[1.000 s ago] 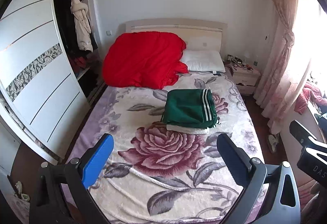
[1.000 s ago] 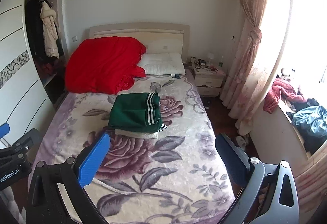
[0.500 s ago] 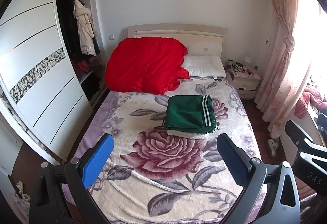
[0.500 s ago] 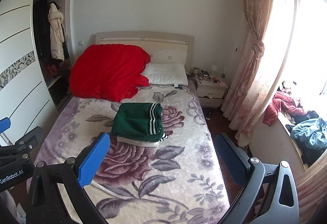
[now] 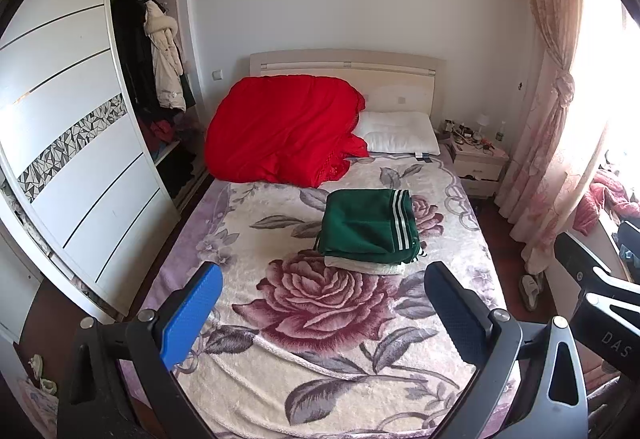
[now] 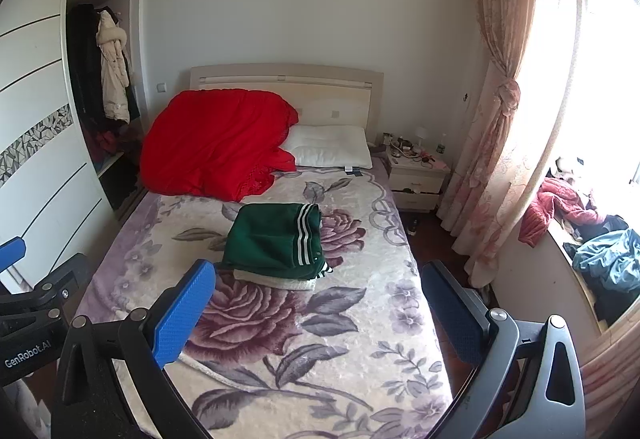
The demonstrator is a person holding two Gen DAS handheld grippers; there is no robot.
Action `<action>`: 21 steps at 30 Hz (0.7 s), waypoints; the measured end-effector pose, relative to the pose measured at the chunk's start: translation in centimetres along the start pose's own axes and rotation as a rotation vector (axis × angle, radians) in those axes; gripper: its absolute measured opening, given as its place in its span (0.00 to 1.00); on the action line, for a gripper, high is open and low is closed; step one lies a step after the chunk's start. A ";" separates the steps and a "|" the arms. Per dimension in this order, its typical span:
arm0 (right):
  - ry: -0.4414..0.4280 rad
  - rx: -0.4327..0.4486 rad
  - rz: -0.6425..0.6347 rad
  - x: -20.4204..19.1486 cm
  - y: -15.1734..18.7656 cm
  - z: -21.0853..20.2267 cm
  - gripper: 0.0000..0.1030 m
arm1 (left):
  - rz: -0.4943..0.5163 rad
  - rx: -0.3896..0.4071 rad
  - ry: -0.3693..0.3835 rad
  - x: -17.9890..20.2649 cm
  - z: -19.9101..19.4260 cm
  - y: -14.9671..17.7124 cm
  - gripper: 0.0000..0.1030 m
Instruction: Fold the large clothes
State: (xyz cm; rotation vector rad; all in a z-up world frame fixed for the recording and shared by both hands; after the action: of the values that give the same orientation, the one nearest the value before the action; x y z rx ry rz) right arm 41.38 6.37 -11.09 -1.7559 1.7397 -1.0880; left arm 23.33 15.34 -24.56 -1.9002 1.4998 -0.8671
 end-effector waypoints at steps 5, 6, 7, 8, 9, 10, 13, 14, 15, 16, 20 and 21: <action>-0.002 0.000 0.000 0.0 -0.1 0.1 1.00 | 0.003 0.006 0.005 0.0 -0.4 -0.2 1.00; -0.003 -0.001 0.000 0.0 0.0 0.1 1.00 | 0.004 0.006 0.006 0.1 -0.3 -0.3 1.00; -0.004 0.000 0.001 0.0 -0.1 0.1 1.00 | 0.005 0.008 0.007 0.1 -0.3 -0.3 1.00; -0.005 0.001 0.001 0.0 -0.1 0.1 1.00 | 0.006 0.008 0.006 0.2 -0.4 -0.4 1.00; -0.005 0.000 -0.002 0.0 -0.1 0.2 1.00 | 0.006 0.008 0.008 0.2 -0.5 -0.4 1.00; -0.005 0.000 0.000 0.1 -0.1 0.2 1.00 | 0.006 0.008 0.007 0.2 -0.4 -0.4 1.00; -0.004 -0.001 0.002 0.0 0.0 0.1 1.00 | 0.007 0.008 0.007 0.2 -0.5 -0.4 1.00; -0.006 0.000 0.006 0.0 0.0 0.1 1.00 | 0.006 0.008 0.005 0.2 -0.4 -0.4 1.00; -0.007 0.000 0.004 0.0 -0.1 0.2 1.00 | 0.007 0.006 0.007 0.2 -0.5 -0.5 1.00; -0.006 0.000 0.005 -0.1 -0.1 0.1 1.00 | 0.007 0.006 0.009 0.2 -0.5 -0.6 1.00; -0.006 -0.001 0.007 0.0 0.0 0.1 1.00 | 0.012 0.011 0.011 0.3 -0.8 -0.9 1.00; -0.005 -0.001 0.007 0.0 0.0 0.1 1.00 | 0.012 0.013 0.011 0.3 -0.8 -0.9 1.00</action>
State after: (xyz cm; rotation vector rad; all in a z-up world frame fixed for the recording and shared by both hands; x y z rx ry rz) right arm 41.43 6.37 -11.16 -1.7504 1.7428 -1.0788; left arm 23.31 15.26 -23.29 -1.8780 1.5075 -0.8809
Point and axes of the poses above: each gripper's, at about its wrist camera, not at the fingertips, and z roughly the way its jaws point, x to its right, y to its underside, the point moved 3 cm from there along z, roughly the way its jaws point, and after that the axes turned 11 degrees about -z, right-handed, at the moved point
